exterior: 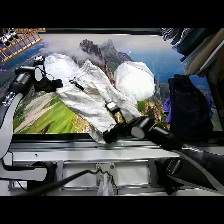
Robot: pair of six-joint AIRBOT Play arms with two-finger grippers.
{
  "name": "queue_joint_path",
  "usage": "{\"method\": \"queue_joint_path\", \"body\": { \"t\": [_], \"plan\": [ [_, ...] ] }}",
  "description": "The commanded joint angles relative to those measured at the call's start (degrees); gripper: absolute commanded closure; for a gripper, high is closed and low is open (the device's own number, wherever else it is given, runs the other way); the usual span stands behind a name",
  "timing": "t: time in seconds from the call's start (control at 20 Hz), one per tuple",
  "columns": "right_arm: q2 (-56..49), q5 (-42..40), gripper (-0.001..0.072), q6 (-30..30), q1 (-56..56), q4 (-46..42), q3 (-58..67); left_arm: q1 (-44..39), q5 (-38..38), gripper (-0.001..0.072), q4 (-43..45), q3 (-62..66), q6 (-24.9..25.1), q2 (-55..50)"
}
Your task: Fold the clothes and pants, and hang the long-sleeved shirts on hangers.
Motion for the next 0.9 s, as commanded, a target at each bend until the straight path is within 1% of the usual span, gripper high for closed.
{"method": "queue_joint_path", "body": {
  "t": [0.0, 0.1, 0.2, 0.25, 0.3, 0.35, 0.4, 0.45, 0.55, 0.7, 0.75, 0.85],
  "plan": [
    [-4.33, -1.97, 0.0160, 5.92, 5.09, -9.75, -1.44, 0.11, -2.32, 0.0703, 2.08, -0.92, -1.38, 2.43],
    [-4.66, -2.14, 0.0161, 8.52, 4.85, -14.38, -1.44, 0.09, -2.38, 0.0703, 2.01, -0.92, -1.25, 3.15],
    [-5.27, -3.78, 0.0168, 9.20, 4.85, -15.74, -1.44, 0.09, -2.71, 0.0703, 1.51, -0.92, -1.22, 3.37],
    [-6.14, -5.03, 0.0215, 9.20, 4.87, -15.65, -1.44, 0.07, -2.95, 0.0703, 1.20, -0.92, -1.22, 3.37],
    [-7.28, -6.05, 0.0298, 9.22, 4.92, -15.50, -1.44, -0.02, -3.17, 0.0703, 1.18, -0.92, -1.20, 3.37],
    [-8.66, -6.88, 0.0407, 9.44, 4.92, -15.43, -1.44, -0.20, -3.41, 0.0704, 1.20, -0.92, -1.09, 3.39],
    [-9.68, -6.99, 0.0642, 9.64, 4.92, -15.41, -1.33, -0.37, -3.74, 0.0705, 1.20, -0.92, -0.31, 3.48],
    [-9.62, -6.95, 0.0692, 9.75, 4.83, -15.52, -1.31, -0.44, -3.98, 0.0704, 1.20, -0.92, 1.22, 3.74],
    [-6.34, -5.46, 0.0694, 9.77, 4.28, -16.59, -0.07, -0.50, -3.98, 0.0704, 1.33, -0.83, 4.87, 5.31],
    [4.37, -0.28, 0.0693, 8.79, -0.48, -23.54, 6.47, -0.59, -4.02, 0.0704, 2.73, 0.59, 7.28, 9.94],
    [7.76, 1.75, 0.0693, 6.51, -2.95, -25.49, 9.77, -0.61, -4.00, 0.0704, 2.71, 1.36, 8.09, 12.24],
    [13.42, 3.37, 0.0692, -1.22, -8.98, -26.18, 17.49, -0.87, -3.80, 0.0704, 2.75, 2.69, 8.26, 17.51]
  ]
}}
